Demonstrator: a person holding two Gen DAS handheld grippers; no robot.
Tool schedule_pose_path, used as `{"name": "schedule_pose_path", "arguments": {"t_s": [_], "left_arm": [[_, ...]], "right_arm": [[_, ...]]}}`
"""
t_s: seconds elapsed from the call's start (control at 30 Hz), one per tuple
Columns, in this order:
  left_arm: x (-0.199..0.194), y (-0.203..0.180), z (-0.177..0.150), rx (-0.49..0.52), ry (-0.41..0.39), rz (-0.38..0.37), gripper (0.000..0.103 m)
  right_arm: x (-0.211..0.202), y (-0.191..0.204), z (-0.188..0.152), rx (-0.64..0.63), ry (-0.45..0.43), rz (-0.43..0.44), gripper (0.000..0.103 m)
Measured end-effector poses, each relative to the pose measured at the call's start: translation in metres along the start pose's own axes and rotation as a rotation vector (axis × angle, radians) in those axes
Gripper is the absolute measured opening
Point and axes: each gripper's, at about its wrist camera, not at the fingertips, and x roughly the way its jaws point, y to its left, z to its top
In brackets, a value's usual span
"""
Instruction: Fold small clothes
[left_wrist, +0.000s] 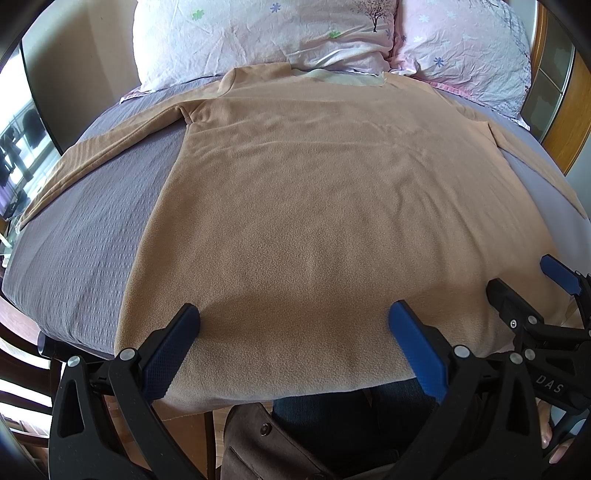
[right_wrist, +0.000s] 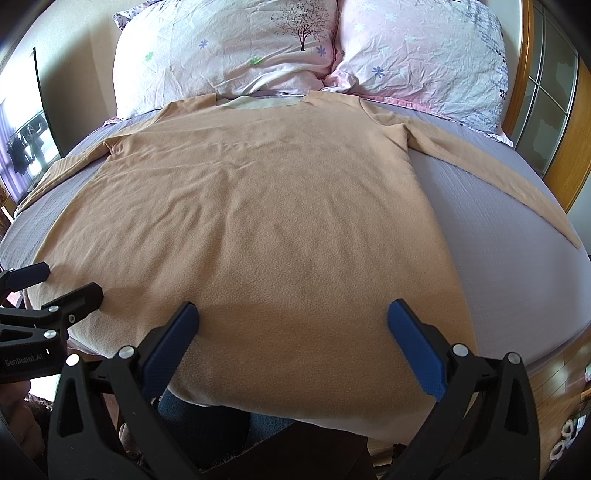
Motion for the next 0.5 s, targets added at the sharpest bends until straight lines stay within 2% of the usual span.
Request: {"name": "schedule_pose_path", "arguments": {"t_s": [0.5], "left_arm": [[-0.0014,0.0000,0.0004,0.000,-0.003,0.000,0.102]], "right_arm": [[-0.0002,-0.0007,0.0002,0.000,-0.001,0.000,0.101]]}}
